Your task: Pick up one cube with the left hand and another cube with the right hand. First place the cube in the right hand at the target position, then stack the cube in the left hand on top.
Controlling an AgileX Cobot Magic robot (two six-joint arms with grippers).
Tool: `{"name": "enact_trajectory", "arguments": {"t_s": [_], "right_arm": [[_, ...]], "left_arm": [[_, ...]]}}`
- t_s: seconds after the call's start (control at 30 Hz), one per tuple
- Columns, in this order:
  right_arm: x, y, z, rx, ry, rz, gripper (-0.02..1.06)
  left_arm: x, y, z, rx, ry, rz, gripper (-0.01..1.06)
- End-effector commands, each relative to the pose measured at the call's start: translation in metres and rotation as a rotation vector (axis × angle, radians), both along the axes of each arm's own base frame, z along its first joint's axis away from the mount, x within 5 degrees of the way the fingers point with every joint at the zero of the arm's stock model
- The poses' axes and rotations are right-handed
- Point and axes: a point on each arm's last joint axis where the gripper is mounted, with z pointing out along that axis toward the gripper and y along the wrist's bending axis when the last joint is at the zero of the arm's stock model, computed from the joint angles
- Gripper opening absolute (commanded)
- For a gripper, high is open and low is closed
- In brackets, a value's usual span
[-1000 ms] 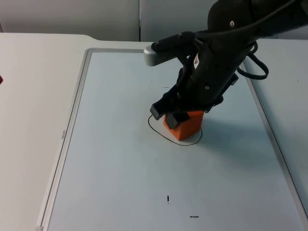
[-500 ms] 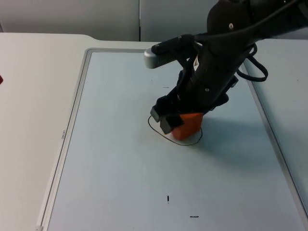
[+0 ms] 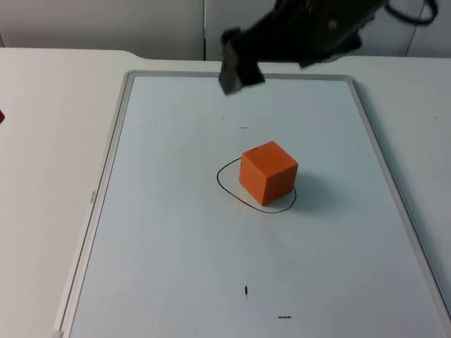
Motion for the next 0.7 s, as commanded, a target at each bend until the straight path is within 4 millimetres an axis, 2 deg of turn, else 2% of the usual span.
{"name": "enact_trajectory", "arguments": {"t_s": [0.0, 0.07, 0.1, 0.2, 0.27, 0.3, 0.37, 0.4, 0.43, 0.5, 0.53, 0.6, 0.67], "right_arm": [[-0.015, -0.009, 0.048, 0.045, -0.095, 0.025, 1.04], [-0.033, -0.021, 0.086, 0.077, -0.164, 0.035, 1.04], [-0.033, -0.021, 0.086, 0.077, -0.164, 0.035, 1.04], [-0.070, -0.046, 0.145, 0.117, -0.281, 0.057, 1.04], [-0.076, -0.050, 0.153, 0.124, -0.295, 0.058, 1.04], [-0.093, -0.063, 0.174, 0.148, -0.340, 0.058, 1.04], [-0.116, -0.078, 0.194, 0.178, -0.401, 0.062, 1.04], [-0.128, -0.087, 0.201, 0.193, -0.436, 0.065, 1.04], [-0.128, -0.087, 0.201, 0.193, -0.436, 0.065, 1.04], [-0.159, -0.108, 0.208, 0.228, -0.495, 0.066, 1.04], [-0.171, -0.116, 0.206, 0.235, -0.506, 0.065, 1.04], [-0.178, -0.120, 0.206, 0.239, -0.513, 0.065, 1.04], [-0.205, -0.137, 0.199, 0.282, -0.526, 0.064, 1.04]], "left_arm": [[-0.001, -0.001, 0.002, -0.022, -0.015, -0.003, 0.05], [-0.001, -0.001, 0.002, -0.022, -0.015, -0.003, 0.05], [-0.001, -0.001, 0.002, -0.022, -0.015, -0.003, 0.05], [-0.001, -0.001, 0.002, -0.022, -0.015, -0.003, 0.05], [-0.001, -0.001, 0.002, -0.022, -0.015, -0.003, 0.05], [-0.001, -0.001, 0.002, -0.023, -0.017, -0.003, 0.05], [-0.001, -0.001, 0.002, -0.023, -0.017, -0.003, 0.05], [-0.001, -0.001, 0.002, -0.023, -0.017, -0.003, 0.05], [-0.001, -0.001, 0.002, -0.023, -0.017, -0.003, 0.05], [0.000, -0.001, 0.002, -0.024, -0.019, -0.003, 0.05], [0.000, -0.001, 0.002, -0.024, -0.019, -0.003, 0.05], [0.000, -0.001, 0.002, -0.025, -0.020, -0.003, 0.05], [0.000, -0.001, 0.003, -0.026, -0.025, -0.003, 0.05]]}}
